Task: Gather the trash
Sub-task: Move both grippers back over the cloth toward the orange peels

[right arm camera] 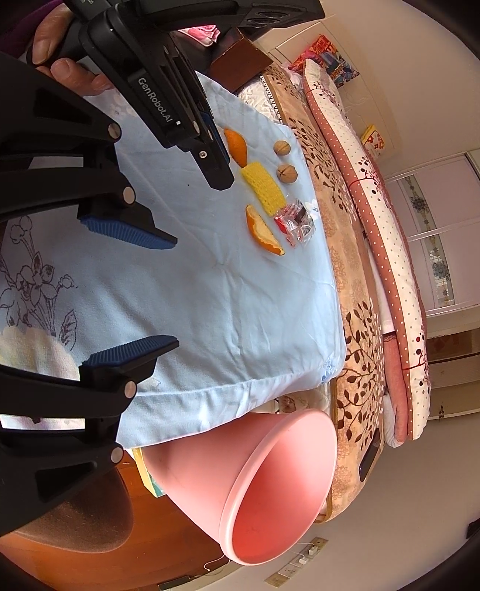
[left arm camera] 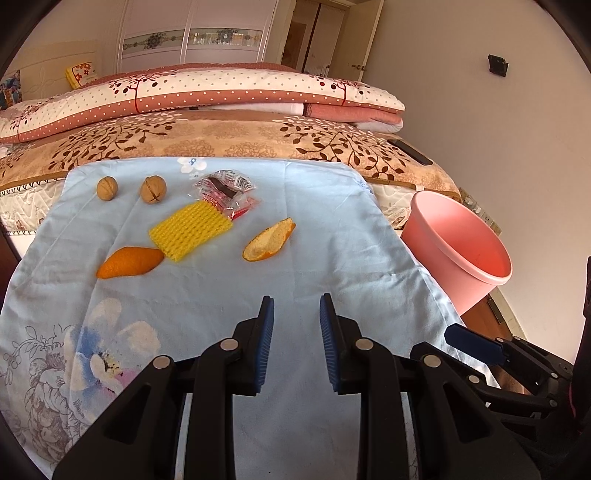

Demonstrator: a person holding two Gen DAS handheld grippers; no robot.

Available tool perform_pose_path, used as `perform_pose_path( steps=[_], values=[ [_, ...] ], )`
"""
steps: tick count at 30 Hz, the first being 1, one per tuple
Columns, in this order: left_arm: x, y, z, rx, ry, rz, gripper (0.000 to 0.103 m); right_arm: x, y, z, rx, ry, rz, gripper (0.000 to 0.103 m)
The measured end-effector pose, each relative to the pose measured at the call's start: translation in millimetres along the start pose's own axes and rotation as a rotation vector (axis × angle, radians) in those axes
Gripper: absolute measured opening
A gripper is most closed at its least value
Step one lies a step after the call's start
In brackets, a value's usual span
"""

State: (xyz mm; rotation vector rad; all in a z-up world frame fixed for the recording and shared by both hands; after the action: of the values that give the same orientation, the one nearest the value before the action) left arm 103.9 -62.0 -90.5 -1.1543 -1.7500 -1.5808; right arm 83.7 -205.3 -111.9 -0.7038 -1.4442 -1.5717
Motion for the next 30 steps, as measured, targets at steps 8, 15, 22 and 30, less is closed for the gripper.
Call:
perform_pose_path(
  steps=[8,15,22,30],
  values=[
    [3.0,-2.8,2.4,-0.001,0.020,-0.003,0.025,0.4,-1.2,13.2,0.050,-0.012,-0.002,0.057],
    [5.9,-5.2,11.9,0.018,0.032,-0.005,0.025,-3.8,0.1,24.8,0.080,-0.008,0.010,0.057],
    [7.0,-6.3,26.2,0.048,0.037,-0.002,0.025,-14.8,2.7,36.3,0.108,0.014,0.046,0.057],
    [8.5,-3.6,53.9,0.110,0.031,-0.007,0.025,-22.4,27.2,48.4,0.108,0.050,0.017,0.057]
  ],
)
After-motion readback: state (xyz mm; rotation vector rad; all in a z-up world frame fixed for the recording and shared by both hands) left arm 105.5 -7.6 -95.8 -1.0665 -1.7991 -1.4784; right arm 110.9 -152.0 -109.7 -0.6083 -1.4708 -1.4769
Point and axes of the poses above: each gripper's, at about its wrist camera, not at the fingertips, and x roughly against the way its jaws point, z to its left, y to its top, the point moved 2 cm from there along -x, roughly the way its jaws point, and after that the axes turned 14 degrees about z, right-handed, at the moved point
